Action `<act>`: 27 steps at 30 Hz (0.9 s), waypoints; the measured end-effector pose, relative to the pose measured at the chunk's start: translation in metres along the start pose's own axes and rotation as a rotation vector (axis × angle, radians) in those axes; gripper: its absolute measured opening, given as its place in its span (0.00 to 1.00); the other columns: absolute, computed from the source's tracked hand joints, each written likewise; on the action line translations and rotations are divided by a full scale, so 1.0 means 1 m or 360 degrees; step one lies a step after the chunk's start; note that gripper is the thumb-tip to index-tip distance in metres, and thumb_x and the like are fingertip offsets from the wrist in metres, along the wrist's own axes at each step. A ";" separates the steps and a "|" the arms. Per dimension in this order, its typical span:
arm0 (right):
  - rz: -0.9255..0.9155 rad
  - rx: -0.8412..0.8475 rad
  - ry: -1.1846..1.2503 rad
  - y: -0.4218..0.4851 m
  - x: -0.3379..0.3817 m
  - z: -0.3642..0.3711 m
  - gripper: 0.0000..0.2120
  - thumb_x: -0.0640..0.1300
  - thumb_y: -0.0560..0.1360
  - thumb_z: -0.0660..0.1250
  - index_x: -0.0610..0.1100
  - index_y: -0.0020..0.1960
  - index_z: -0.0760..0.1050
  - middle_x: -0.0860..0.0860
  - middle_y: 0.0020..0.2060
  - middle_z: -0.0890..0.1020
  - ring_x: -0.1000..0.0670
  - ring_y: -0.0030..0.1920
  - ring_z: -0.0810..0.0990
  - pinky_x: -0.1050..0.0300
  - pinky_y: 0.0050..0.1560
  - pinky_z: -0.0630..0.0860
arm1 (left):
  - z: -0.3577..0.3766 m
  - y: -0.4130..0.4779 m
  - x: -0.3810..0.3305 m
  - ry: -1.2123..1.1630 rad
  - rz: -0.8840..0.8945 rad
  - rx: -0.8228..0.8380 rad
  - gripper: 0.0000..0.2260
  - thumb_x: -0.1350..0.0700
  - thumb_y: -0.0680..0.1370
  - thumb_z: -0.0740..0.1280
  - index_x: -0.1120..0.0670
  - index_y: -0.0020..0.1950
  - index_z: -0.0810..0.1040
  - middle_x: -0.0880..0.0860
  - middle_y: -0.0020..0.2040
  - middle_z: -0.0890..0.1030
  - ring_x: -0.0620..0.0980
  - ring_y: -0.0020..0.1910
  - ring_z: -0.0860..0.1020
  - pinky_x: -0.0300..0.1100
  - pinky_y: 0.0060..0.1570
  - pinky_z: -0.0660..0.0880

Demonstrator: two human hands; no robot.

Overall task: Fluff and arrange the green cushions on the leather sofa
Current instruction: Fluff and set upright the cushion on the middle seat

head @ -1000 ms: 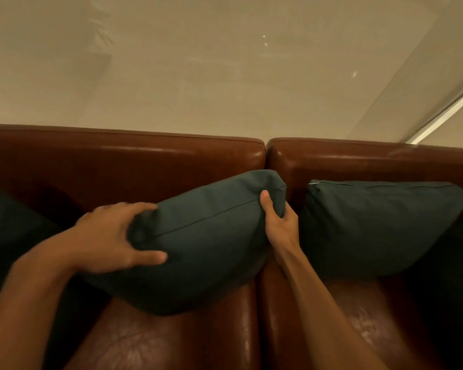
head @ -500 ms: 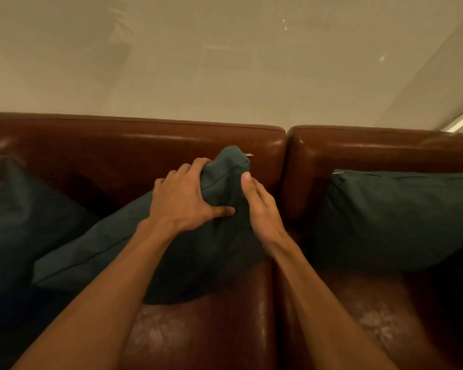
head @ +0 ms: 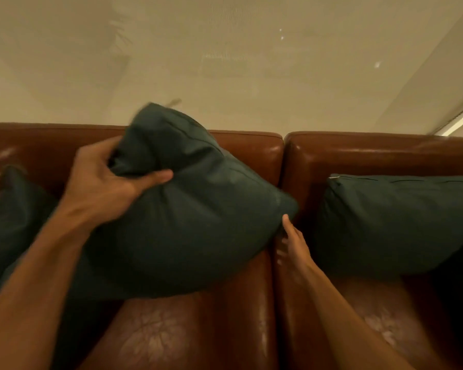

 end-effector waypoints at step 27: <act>-0.0320 -0.0171 -0.0065 0.050 0.057 0.025 0.41 0.65 0.74 0.64 0.53 0.79 0.50 0.49 0.70 0.69 0.45 0.65 0.72 0.43 0.63 0.71 | 0.071 0.010 0.226 -0.0607 -0.1107 -0.0039 0.23 0.52 0.77 0.71 0.48 0.71 0.70 0.44 0.56 0.80 0.48 0.56 0.79 0.46 0.54 0.78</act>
Point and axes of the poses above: each hand's wrist, its own y-axis towards the middle knuckle, its own z-axis out of the palm, x = y × z, the point moved 4 cm from there along y, towards the middle knuckle
